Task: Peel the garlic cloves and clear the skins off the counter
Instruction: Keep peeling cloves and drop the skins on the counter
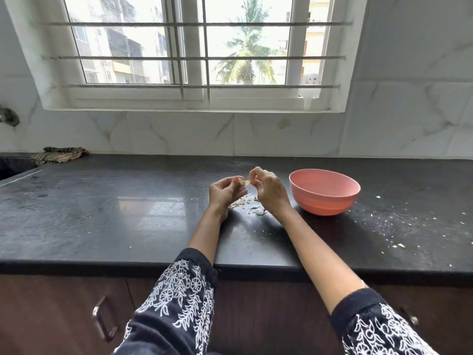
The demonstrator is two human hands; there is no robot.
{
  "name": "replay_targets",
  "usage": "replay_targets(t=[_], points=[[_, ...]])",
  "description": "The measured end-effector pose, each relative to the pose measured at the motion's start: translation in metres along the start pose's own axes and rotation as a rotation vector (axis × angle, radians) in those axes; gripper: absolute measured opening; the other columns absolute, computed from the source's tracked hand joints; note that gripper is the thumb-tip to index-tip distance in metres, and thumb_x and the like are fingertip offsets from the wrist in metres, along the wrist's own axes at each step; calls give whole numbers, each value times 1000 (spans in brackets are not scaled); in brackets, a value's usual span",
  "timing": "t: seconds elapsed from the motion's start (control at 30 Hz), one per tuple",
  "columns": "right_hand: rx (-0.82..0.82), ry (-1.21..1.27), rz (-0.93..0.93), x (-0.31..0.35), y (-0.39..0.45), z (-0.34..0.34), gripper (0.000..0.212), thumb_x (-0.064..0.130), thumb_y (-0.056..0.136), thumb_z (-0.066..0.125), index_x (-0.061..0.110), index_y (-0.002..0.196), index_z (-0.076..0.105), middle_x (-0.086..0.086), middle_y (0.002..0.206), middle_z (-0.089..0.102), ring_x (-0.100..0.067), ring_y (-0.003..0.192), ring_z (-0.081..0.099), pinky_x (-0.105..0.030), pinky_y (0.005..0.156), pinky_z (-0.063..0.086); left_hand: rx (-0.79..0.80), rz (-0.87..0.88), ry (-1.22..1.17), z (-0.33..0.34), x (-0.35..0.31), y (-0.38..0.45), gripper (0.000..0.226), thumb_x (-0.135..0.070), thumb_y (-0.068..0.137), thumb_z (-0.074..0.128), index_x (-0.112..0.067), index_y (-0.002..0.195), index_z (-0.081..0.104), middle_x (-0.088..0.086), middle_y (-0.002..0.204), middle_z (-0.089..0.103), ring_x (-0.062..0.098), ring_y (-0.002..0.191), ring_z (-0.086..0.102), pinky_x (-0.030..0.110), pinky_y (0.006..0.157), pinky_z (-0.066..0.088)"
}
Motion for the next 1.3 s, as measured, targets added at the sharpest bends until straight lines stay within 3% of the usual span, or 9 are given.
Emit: replay_targets(t=[0.17,0.3,0.43,0.5,0.63,0.8,1.13,1.3], points=[[-77,30,24,-2,0,-6,13,0,86,48,10,86,56,-3,81,57,-20,81,49,-34,64,41,-33,20,-7,-3,-1,-1,14,-6,92,55,-5,82,64,-3,58,68,6,52,64,16,56,55],[-101,40,32,-3,0,-7,28,-8,81,42,12,86,62,-2,84,66,-22,84,58,-35,71,48,-36,42,2,-3,-4,-1,13,-7,92,56,-7,82,64,3,74,66,6,55,62,17,57,55],[-98,42,90,-6,1,-7,12,16,89,52,13,88,65,-6,80,67,-22,80,58,-31,67,43,-30,44,27,-4,-3,0,12,-9,91,58,-9,80,65,5,74,59,3,53,60,18,59,56],[-96,5,95,-6,1,-8,19,26,89,58,11,79,65,-6,77,65,-22,79,56,-30,63,38,-9,45,31,-3,-3,0,12,-8,90,58,-9,81,65,4,74,58,2,53,59,18,59,56],[-98,61,48,-3,-2,-7,6,20,80,66,16,84,64,7,78,63,-15,76,56,-30,68,45,5,30,24,-1,0,-2,11,-6,88,60,-9,80,66,3,70,62,4,53,60,17,58,55],[-8,61,19,-5,1,3,16,30,83,67,15,78,69,-3,80,69,-18,77,60,-33,70,47,35,31,-25,1,-1,-1,8,2,85,60,-3,80,65,4,61,69,12,59,68,18,62,56],[10,16,-24,-2,-1,2,16,22,87,60,10,80,66,-5,81,65,-19,83,55,-32,69,42,77,61,-5,3,-2,-2,8,5,82,63,-2,80,65,6,62,70,14,61,69,21,68,58],[26,-21,-38,-1,1,3,17,24,88,59,10,79,63,-4,81,62,-18,84,52,-29,66,37,95,69,29,5,-4,-2,8,5,83,62,-1,80,64,5,61,70,13,59,68,19,64,57]])
Point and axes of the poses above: each hand's wrist, its own y-axis towards the middle knuckle, its own z-axis out of the palm, x = y × z, the point moved 7 cm from there along y, towards the middle knuckle
